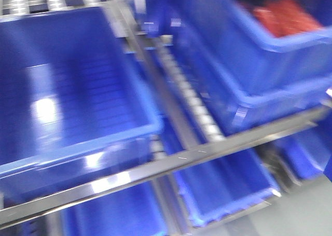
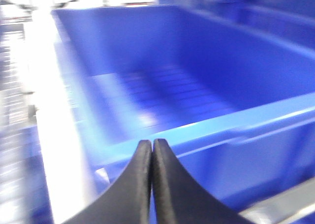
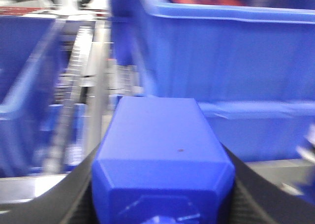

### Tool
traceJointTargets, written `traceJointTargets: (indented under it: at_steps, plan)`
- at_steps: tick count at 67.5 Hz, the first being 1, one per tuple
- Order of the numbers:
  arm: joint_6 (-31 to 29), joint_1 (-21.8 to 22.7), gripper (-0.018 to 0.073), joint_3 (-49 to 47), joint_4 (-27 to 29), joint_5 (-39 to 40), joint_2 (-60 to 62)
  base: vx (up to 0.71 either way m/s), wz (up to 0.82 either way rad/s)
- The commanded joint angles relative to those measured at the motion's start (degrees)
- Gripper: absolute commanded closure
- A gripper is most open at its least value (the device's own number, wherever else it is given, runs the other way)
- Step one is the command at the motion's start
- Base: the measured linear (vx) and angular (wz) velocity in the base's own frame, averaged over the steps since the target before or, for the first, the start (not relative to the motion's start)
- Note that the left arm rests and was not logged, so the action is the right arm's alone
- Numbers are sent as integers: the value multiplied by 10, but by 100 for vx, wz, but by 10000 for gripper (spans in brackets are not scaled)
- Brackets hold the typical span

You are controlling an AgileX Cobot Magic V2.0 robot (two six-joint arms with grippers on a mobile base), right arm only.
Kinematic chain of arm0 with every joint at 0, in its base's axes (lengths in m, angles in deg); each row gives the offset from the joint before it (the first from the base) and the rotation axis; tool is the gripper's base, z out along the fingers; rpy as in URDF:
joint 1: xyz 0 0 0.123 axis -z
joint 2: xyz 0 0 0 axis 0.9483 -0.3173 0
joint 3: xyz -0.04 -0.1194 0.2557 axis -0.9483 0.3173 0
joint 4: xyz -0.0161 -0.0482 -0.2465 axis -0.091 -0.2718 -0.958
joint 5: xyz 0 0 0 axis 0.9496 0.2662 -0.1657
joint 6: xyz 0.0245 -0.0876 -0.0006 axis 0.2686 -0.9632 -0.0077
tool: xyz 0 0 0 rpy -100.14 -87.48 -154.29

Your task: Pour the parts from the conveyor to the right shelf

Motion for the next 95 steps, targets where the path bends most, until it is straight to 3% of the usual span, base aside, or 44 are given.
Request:
traceJointTargets:
  at_steps: [1, 33, 95]
  plan:
    - [-5, 1, 565, -15, -1, 44, -7, 4, 73]
    - [-5, 1, 565, -15, -1, 43, -7, 5, 55]
    - [-5, 1, 565, -15, -1, 43, -7, 13, 10]
